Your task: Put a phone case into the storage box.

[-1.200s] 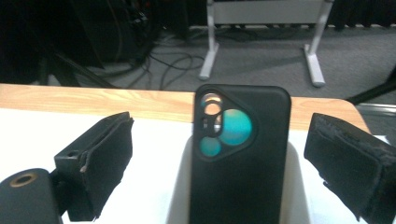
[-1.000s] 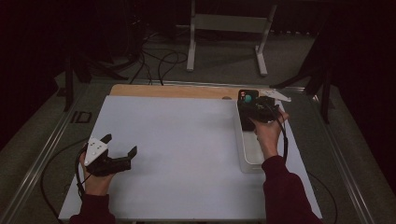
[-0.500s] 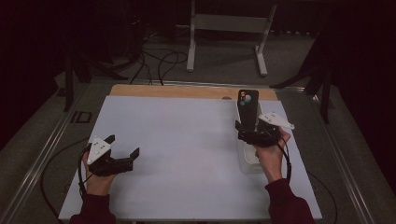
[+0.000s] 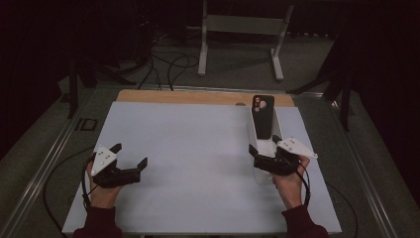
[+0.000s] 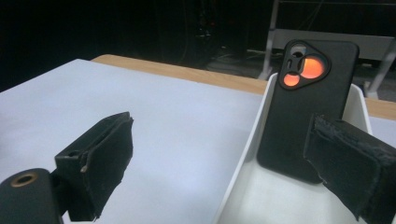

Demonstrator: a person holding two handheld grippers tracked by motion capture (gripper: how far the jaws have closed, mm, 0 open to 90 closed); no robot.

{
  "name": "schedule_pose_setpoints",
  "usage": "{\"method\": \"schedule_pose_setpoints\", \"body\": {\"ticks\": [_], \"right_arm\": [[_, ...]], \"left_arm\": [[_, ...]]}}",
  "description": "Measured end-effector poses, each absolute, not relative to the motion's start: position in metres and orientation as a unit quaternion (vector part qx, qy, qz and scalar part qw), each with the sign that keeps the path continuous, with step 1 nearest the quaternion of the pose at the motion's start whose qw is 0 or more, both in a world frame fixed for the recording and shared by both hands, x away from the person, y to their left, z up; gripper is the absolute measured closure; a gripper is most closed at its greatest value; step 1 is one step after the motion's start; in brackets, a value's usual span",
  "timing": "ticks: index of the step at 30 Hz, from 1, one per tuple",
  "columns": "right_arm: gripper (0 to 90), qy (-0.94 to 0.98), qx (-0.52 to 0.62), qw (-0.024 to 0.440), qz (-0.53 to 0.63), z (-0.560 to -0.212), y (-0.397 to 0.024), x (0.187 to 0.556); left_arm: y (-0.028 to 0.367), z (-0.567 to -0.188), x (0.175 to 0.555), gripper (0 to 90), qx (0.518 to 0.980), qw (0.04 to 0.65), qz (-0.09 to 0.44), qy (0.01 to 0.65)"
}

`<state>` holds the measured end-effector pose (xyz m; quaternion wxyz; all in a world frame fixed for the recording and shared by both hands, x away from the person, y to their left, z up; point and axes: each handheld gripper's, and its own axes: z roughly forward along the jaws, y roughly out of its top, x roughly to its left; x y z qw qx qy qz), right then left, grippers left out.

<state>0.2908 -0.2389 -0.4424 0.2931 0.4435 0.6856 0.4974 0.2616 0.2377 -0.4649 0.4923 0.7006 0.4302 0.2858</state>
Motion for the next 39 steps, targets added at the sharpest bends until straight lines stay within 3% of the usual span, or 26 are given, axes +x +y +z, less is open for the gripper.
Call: {"method": "schedule_pose_setpoints", "body": {"ticks": [17, 39], "right_arm": [[8.2, 0.686, 0.396, 0.279, 0.543, -0.458, -0.252, 0.26], [8.5, 0.685, 0.37, 0.274, 0.564, -0.465, -0.256, 0.252]], "left_arm": [[0.235, -0.464, 0.257, 0.0, 0.709, 0.497, 0.287, 0.41], [0.236, -0.471, 0.252, 0.0, 0.723, 0.49, 0.282, 0.397]]}}
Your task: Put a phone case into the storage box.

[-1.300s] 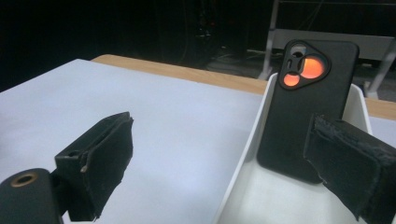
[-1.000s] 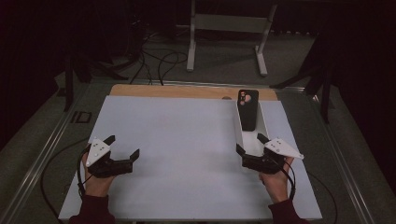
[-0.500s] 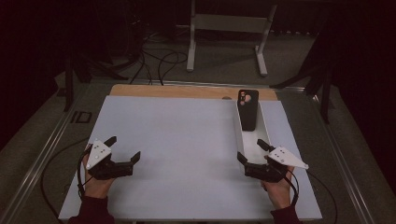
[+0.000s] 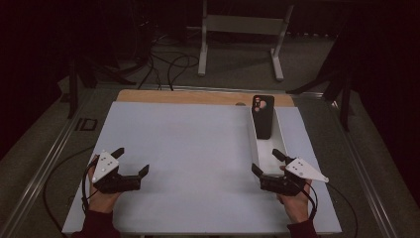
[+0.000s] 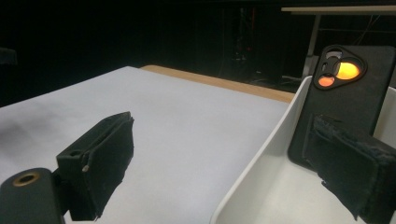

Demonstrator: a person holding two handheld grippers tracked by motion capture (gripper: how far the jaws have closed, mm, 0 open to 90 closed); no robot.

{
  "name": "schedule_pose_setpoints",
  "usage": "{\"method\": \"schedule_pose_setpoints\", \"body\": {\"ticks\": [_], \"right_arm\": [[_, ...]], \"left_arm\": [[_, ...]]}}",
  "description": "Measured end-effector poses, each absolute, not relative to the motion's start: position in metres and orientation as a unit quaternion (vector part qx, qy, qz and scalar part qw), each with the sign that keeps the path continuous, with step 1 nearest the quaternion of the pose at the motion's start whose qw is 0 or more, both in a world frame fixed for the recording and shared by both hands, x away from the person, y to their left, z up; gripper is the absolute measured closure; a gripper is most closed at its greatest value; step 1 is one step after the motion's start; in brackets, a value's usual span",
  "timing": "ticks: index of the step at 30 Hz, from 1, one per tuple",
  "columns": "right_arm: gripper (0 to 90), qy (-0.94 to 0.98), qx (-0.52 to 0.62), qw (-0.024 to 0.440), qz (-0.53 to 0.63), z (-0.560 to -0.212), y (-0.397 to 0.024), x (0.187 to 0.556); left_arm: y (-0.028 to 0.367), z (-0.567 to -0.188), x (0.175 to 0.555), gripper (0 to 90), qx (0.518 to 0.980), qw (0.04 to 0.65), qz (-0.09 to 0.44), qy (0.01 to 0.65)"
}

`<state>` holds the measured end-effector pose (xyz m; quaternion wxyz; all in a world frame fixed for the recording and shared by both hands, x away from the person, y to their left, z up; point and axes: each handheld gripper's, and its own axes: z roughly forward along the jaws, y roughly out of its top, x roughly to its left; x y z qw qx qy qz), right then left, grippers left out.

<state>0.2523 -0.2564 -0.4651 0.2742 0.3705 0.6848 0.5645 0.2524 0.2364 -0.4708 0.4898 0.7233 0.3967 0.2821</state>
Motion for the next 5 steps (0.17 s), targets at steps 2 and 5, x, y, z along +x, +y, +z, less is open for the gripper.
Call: {"method": "schedule_pose_setpoints", "body": {"ticks": [2, 5], "right_arm": [[8.5, 0.684, 0.37, 0.275, 0.565, -0.4653, -0.2576, 0.2518], [8.5, 0.682, 0.371, 0.275, 0.567, -0.4655, -0.2594, 0.252]], "left_arm": [[0.2358, -0.471, 0.2527, 0.0, 0.724, 0.489, 0.282, 0.397], [0.2347, -0.4714, 0.2531, 0.0, 0.724, 0.486, 0.285, 0.398]]}}
